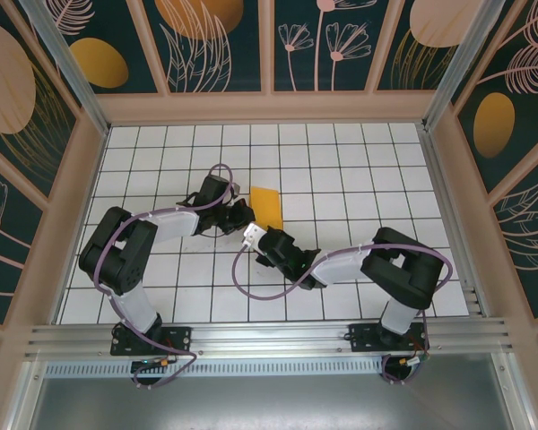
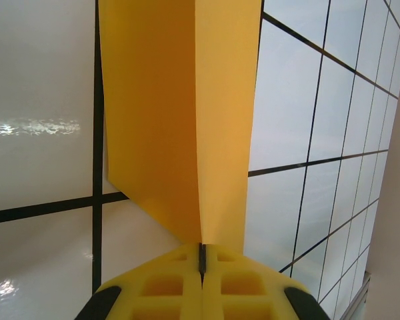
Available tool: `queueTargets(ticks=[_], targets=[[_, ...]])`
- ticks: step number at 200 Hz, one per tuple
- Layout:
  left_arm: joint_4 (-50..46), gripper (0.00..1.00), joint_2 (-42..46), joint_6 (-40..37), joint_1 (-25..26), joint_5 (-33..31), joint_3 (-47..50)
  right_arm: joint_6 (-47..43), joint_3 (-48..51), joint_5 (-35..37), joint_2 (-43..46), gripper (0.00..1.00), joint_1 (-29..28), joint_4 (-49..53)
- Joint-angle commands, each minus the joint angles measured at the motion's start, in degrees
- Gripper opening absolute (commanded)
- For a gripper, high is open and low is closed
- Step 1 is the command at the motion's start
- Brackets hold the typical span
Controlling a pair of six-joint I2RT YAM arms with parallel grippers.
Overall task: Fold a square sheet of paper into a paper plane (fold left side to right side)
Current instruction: Third fold the triangle at the center of the table.
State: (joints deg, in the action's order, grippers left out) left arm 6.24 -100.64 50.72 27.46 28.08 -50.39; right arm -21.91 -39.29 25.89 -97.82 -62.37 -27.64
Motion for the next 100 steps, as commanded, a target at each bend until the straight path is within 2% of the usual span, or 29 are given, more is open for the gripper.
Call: queueTargets(ticks=[1, 35, 49, 67, 86, 100], targets=[[0.44, 0.01, 0.11, 0.10, 0.44, 0.45, -0.17, 0.81, -0.78, -0.22, 1.13, 0.25, -0.50, 0.55], [0.34, 0.02, -0.10, -0.05, 0.40, 0.39, -0.16, 1.42, -0.92, -1.63, 1.29, 0.07, -0.39, 2.10], [-0.26, 0.06, -0.05, -0.51, 0.39, 0.01, -0.32, 1.87, -1.05, -2.84, 1.45, 0.00, -0.22, 2.81], [-2.12, 0.12, 0.56, -1.83, 0.40, -1.25, -0.71, 2.86, -1.09, -4.69, 1.75, 0.00, 0.37, 3.75], [-6.10, 0.29, 1.74, -4.19, 0.27, -3.91, -1.67, 3.77, -1.09, -6.57, 2.24, 0.00, 0.97, 4.48], [-8.81, 0.34, 2.10, -5.97, -0.08, -5.20, -2.29, 4.27, -1.11, -7.46, 2.56, 0.00, 1.48, 4.95]])
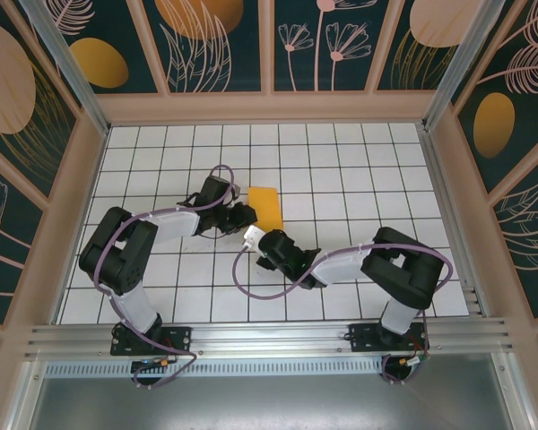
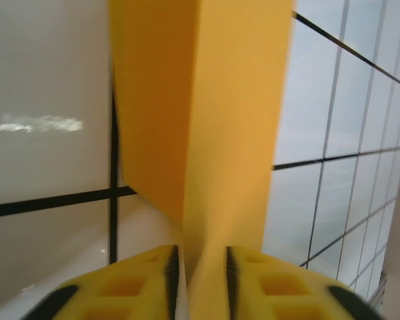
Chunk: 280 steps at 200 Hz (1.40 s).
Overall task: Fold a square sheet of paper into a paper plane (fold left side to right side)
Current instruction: Third fold the triangle at the center of the table.
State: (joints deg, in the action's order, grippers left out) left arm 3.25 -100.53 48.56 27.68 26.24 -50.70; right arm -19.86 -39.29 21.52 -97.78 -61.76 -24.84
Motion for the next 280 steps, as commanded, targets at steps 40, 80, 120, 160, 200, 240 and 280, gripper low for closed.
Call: queueTargets(ticks=[40, 80, 120, 160, 200, 240, 280], targets=[[-10.79, 0.45, 4.70, -6.58, -1.67, -6.20, -3.08, 3.64, -1.10, -5.33, 2.95, 0.00, 2.33, 2.87], [-10.00, 0.37, 2.71, -8.90, -1.67, -3.18, -8.26, 4.58, -1.47, -6.99, 3.32, 0.00, 3.30, 3.39], [-9.24, 0.32, -7.10, -10.40, -1.33, 1.03, -17.05, 5.30, -2.01, -8.05, 2.91, 0.00, 3.92, 4.18], [-9.85, 0.31, -15.47, -11.45, -0.20, 3.26, -24.73, 5.58, -2.71, -8.46, 2.00, 0.00, 4.01, 4.98], [-10.61, 0.29, -20.42, -12.06, 0.27, 2.72, -27.50, 6.11, -3.51, -9.83, 1.46, 0.00, 4.27, 6.14], [-11.71, 0.28, -22.40, -13.45, 0.61, 2.02, -27.20, 7.81, -5.50, -17.41, 1.37, 0.00, 7.04, 9.95], [-12.03, 0.26, -23.46, -14.27, 0.62, 1.96, -26.65, 11.89, -8.97, -29.78, -0.18, 0.00, 13.38, 15.02]])
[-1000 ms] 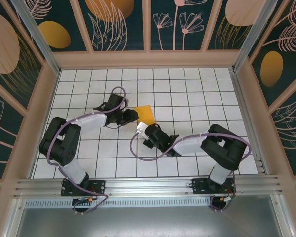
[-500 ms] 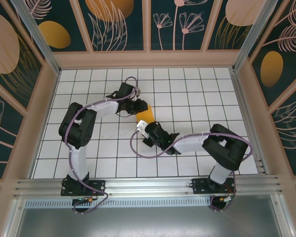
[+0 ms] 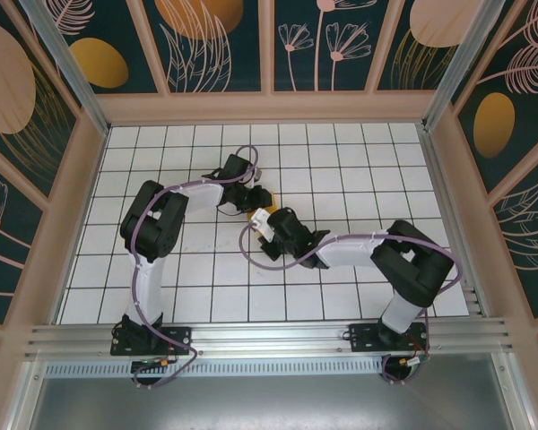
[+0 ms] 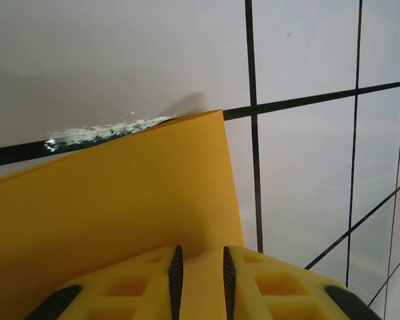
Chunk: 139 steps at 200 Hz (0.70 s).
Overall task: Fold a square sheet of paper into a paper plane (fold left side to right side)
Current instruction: Third fold the triangle at the center of the table.
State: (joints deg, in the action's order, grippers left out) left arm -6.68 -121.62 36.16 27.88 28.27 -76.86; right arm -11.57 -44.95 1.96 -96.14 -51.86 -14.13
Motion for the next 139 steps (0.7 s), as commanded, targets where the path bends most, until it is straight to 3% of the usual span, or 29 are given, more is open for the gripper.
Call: queueTargets(ticks=[1, 78, 139], targets=[[-2.11, 0.26, -2.42, -1.93, 0.42, -0.11, -0.48, 3.72, -3.44, -10.53, -1.88, 0.00, 3.67, 4.43], [-2.64, 0.25, -2.83, -2.41, 0.60, -0.13, -0.73, 9.70, -7.12, -19.87, -5.84, 0.00, 11.58, 6.95], [-2.73, 0.24, -2.81, -2.26, 0.77, -0.32, -0.73, 12.14, -6.99, -21.04, -7.04, 0.00, 14.28, 6.16]])
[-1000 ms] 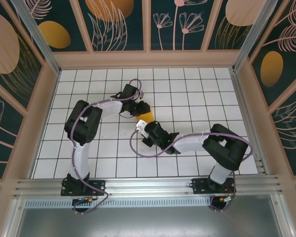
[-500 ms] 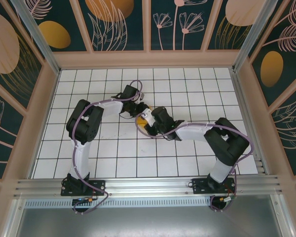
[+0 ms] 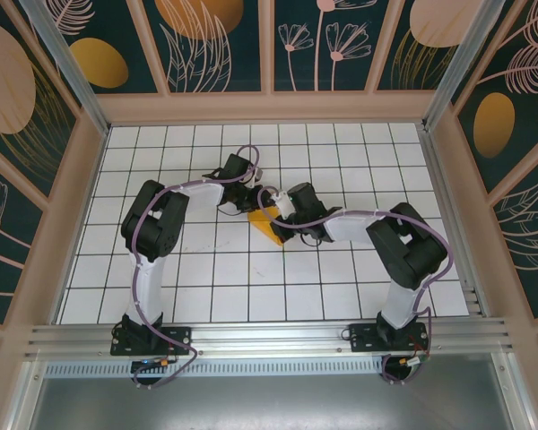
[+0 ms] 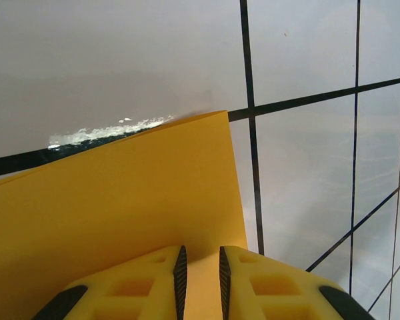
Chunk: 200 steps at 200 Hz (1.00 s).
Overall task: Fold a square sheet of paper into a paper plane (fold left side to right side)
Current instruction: Third fold the triangle at the center of the table.
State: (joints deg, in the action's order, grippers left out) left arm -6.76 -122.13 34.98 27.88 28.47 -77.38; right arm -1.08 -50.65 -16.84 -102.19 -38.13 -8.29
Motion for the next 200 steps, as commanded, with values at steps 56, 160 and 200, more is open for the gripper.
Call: queueTargets(ticks=[56, 160, 200], targets=[[-2.55, 0.23, -2.50, -1.08, 0.88, -0.51, -0.16, 3.23, -2.54, -2.06, -2.98, 0.00, 1.38, 0.38], [-1.96, 0.22, -2.86, -0.87, 1.11, -0.28, -0.05, 4.69, -3.37, -1.97, -4.54, 0.00, 2.26, 0.62], [-1.93, 0.22, -2.90, -0.79, 1.08, -0.25, -0.05, 4.69, -3.85, -1.89, -5.34, 0.00, 2.21, 1.60]])
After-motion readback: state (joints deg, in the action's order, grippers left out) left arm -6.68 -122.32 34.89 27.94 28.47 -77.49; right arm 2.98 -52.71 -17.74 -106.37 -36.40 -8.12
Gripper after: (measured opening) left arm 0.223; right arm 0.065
